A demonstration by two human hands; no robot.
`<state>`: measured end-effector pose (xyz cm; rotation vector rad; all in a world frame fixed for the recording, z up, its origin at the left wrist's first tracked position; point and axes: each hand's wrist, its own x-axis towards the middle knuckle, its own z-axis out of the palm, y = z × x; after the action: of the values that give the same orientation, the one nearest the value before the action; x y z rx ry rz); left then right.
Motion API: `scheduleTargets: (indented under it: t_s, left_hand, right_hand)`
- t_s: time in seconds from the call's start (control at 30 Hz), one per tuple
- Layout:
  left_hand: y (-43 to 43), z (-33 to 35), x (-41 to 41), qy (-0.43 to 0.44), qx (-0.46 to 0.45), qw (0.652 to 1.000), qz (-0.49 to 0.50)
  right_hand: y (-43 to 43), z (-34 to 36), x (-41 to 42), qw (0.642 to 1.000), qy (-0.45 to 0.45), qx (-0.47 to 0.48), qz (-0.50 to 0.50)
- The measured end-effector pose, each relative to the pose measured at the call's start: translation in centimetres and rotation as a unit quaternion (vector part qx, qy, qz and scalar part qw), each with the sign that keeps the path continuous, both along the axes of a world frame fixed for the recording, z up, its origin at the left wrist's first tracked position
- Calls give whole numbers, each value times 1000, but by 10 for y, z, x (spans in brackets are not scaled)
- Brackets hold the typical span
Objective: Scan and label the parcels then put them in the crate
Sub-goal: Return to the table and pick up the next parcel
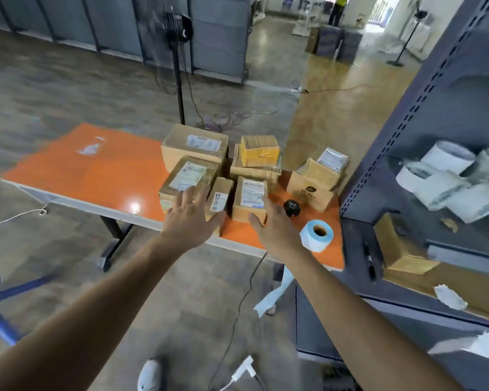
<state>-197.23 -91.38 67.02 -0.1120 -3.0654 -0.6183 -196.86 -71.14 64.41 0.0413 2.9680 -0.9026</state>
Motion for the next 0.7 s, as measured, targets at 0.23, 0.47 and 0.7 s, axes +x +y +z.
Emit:
scheduleTargets:
  t_s: [0.23,0.47,0.7]
  left_hand:
    - [-49,-10,-85,-58,-12,993,-103]
    - [-34,-20,-133,-83,-19,977,-196]
    - [-1,-32,-179,-92,-30,967,-235]
  right_hand:
    - [-66,2,-50,993,-36,-4,-108]
    - [-60,-6,-78,980,-72,5,-186]
    - [-32,-28,-108,968,-100,-3,-230]
